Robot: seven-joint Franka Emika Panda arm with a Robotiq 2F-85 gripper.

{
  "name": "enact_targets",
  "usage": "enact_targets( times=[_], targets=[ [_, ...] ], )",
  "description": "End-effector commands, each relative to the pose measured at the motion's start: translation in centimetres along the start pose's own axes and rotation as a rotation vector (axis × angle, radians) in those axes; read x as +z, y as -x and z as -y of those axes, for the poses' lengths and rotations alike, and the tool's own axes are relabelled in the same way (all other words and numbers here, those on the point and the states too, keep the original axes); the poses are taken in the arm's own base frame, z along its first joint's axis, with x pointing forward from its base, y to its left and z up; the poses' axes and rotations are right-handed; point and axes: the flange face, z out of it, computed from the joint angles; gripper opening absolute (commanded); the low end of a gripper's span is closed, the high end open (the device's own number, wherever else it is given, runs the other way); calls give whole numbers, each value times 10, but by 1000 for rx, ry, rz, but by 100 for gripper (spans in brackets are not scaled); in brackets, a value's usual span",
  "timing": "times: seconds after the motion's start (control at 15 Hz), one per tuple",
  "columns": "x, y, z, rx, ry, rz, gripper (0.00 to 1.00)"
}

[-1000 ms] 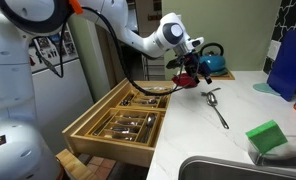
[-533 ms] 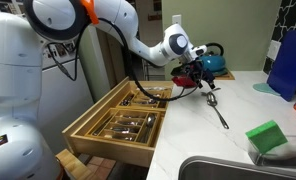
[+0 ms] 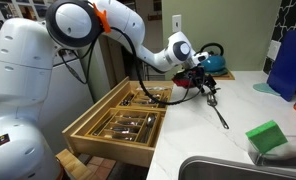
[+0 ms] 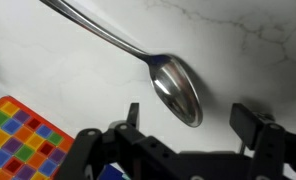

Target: Put the big silver spoon in the drawer

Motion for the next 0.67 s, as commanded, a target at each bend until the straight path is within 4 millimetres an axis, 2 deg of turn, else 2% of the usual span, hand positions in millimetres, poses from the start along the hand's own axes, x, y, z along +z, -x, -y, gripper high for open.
enact_targets(
  times=[0.0,0.27,0.33,0.53,0.6],
  targets=[
    [14,-7,4,23,1,-3,79],
    [18,-10,6,32,4,-4,45],
    [18,-11,6,34,3,-4,33],
    [16,-12,7,39,4,-5,11],
    [15,-13,7,40,3,-7,8]
  ],
)
